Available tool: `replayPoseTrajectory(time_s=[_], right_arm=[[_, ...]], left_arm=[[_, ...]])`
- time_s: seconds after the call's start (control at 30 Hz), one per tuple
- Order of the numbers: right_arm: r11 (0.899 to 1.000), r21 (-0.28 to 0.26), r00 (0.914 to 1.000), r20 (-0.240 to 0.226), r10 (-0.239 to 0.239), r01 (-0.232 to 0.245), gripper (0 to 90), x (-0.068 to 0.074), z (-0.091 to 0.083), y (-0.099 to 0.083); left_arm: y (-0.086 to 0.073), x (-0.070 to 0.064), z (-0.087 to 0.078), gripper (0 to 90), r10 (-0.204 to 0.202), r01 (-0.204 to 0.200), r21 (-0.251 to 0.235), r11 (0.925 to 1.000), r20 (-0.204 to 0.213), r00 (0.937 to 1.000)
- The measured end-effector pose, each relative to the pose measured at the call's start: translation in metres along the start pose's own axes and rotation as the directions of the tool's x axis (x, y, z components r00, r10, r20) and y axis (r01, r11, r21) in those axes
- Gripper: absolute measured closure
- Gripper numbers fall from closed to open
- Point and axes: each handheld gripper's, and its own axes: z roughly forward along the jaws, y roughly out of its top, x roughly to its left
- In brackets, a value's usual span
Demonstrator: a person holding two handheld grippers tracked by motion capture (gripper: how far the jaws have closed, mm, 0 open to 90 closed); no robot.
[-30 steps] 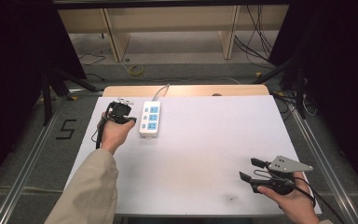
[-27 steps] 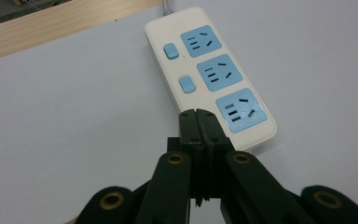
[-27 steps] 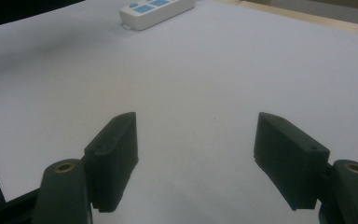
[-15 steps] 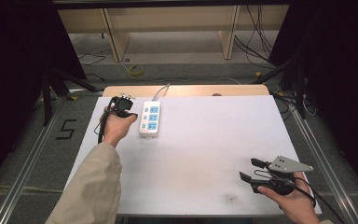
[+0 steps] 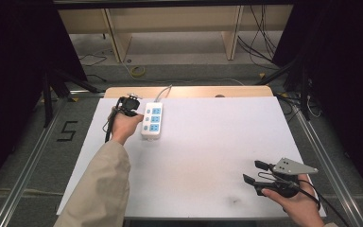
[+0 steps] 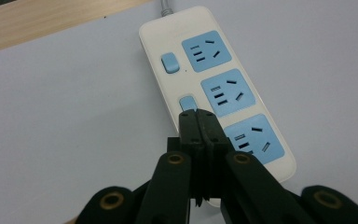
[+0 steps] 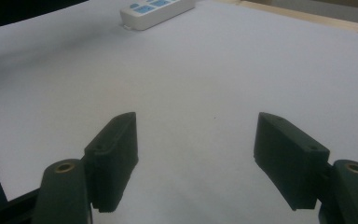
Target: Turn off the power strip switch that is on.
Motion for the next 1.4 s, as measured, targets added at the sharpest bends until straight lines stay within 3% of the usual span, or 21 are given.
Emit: replayPoseTrajectory(time_s=[0.3,0.83,1.4], right_arm=[[1.000,0.001,1.0000,-0.001,-0.001,0.001,30.8,0.000,0.000,0.000],[1.000,0.004,1.0000,-0.007,-0.002,0.002,30.8,0.001,0.000,0.000],[1.000,0.000,0.9999,-0.011,-0.004,0.004,30.8,0.001,0.000,0.000]], left_arm=[[0.002,0.000,0.015,89.8,-0.022,0.022,0.006,0.9997,0.002,0.9998],[0.004,-0.002,0.027,89.8,-0.042,0.042,0.006,0.9991,-0.002,0.9991],[0.015,-0.007,0.030,89.8,-0.003,0.004,0.021,0.9998,-0.026,0.9997]])
